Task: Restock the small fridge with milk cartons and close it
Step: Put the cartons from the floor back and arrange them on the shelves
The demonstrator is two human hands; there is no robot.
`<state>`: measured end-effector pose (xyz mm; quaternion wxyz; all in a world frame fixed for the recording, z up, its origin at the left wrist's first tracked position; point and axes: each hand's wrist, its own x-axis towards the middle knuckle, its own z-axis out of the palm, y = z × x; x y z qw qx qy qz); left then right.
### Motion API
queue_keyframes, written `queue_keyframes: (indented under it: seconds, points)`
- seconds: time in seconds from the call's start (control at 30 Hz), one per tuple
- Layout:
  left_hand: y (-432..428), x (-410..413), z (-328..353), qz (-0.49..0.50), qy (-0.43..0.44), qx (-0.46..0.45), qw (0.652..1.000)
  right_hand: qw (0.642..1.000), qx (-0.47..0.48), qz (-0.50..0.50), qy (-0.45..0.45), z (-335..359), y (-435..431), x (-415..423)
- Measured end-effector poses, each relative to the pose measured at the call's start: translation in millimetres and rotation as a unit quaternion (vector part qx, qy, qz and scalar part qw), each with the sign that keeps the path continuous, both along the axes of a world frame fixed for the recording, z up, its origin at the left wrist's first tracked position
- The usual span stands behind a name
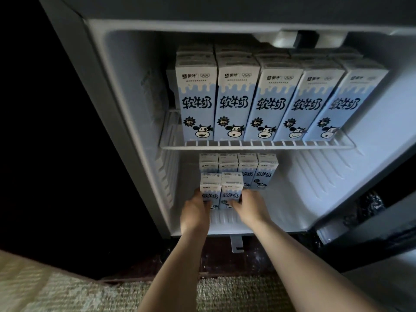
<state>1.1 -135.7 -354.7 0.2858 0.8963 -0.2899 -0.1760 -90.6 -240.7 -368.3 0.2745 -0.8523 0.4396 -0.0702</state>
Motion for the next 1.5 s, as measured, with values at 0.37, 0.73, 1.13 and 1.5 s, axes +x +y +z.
queue_keyframes:
  seconds: [0.37, 0.73, 1.13, 1.5]
  points:
    - [-16.9, 9.6, -9.9, 0.042, 0.018, -0.021, 0.999, 0.998, 0.000, 0.009, -0.055, -0.8, -11.4, 7.3]
    - [-15.7, 14.2, -11.1, 0.029, 0.074, 0.032, 0.996, 0.998, 0.065, 0.004, 0.010, 4.4, -8.0, 4.1]
    - [27.4, -10.5, 56.7, -0.258, 0.004, 0.218, 0.941, 0.980, 0.073, 0.073, 0.170, 78.9, 9.6, -38.9]
    - [32.3, -72.3, 201.0, -0.417, -0.138, 0.218, 0.872, 0.965, -0.026, 0.153, 0.212, 250.2, 41.9, -99.4]
